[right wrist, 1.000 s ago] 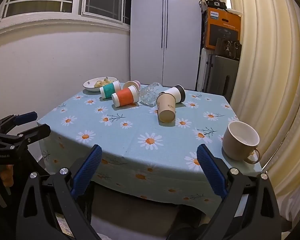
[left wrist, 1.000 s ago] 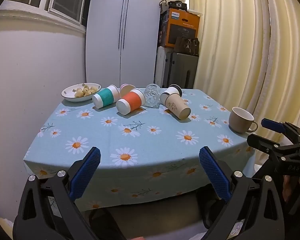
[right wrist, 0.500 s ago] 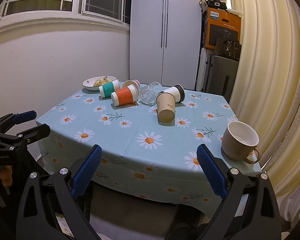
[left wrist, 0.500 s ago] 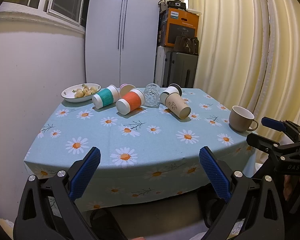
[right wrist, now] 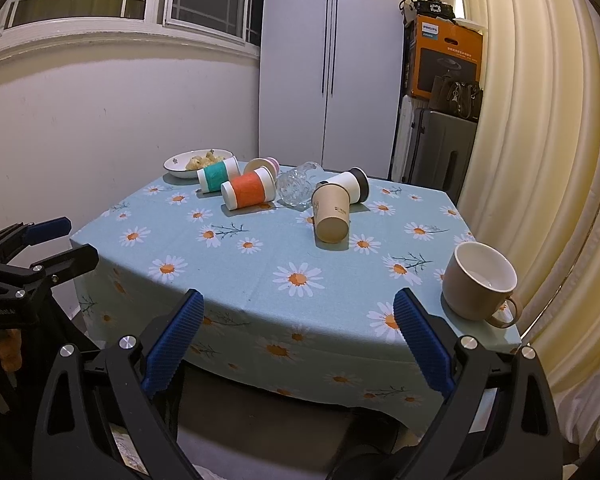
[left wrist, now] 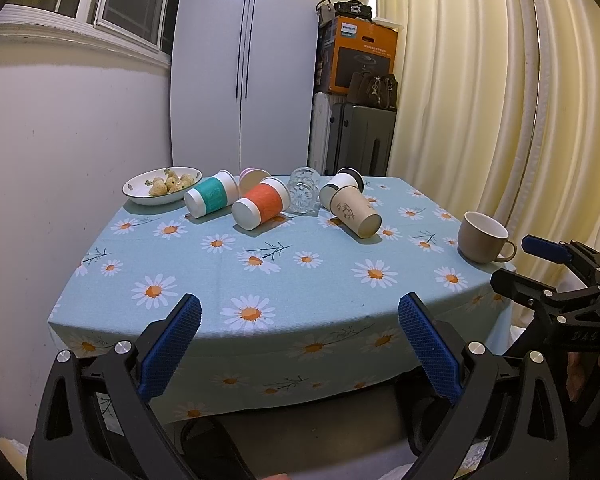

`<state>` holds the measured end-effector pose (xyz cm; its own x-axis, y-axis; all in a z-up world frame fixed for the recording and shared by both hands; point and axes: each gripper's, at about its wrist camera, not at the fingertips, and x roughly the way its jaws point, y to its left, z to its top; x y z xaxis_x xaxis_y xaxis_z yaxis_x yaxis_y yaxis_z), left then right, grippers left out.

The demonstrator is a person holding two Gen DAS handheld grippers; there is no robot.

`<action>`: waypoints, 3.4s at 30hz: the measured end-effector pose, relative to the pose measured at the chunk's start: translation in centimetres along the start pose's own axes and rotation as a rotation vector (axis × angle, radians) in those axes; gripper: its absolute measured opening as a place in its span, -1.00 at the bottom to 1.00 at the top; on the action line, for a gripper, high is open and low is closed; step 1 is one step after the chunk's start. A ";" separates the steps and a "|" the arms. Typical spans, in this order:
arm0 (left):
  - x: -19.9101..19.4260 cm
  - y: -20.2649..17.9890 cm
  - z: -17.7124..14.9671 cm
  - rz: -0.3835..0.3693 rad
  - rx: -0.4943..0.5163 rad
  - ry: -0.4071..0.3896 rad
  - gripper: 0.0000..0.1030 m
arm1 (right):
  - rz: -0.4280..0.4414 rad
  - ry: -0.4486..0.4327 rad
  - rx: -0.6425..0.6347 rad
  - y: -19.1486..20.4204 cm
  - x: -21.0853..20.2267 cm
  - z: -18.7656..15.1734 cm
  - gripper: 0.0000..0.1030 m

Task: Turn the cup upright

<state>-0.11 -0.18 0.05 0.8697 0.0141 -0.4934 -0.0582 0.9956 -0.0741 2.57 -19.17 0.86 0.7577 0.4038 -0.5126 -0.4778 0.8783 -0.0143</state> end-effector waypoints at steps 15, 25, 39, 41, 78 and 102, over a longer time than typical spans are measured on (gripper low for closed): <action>0.0 0.0 0.0 0.000 0.005 0.000 0.87 | 0.003 0.004 0.000 -0.2 0.0 -0.2 0.83; 0.0 -0.1 0.1 -0.001 0.008 0.002 0.87 | 0.006 0.020 0.016 -0.2 0.3 -0.1 0.83; 0.1 -0.6 -0.1 -0.006 0.016 0.007 0.87 | 0.013 0.031 0.019 0.0 0.6 -0.2 0.83; 0.1 -0.8 -0.1 -0.009 0.019 0.010 0.87 | 0.017 0.036 0.020 0.1 0.7 -0.1 0.83; 24.7 5.5 15.9 -0.152 0.268 0.499 0.86 | 0.510 0.401 0.600 -6.6 24.6 16.5 0.74; 36.7 6.0 14.1 -0.121 0.391 0.810 0.15 | 0.584 0.549 0.732 -7.1 29.7 12.9 0.53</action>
<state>38.31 7.61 -6.30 0.2395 -0.0154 -0.9708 0.3102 0.9487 0.0614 34.17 -10.08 -3.18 0.1104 0.7992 -0.5909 -0.1812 0.6007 0.7786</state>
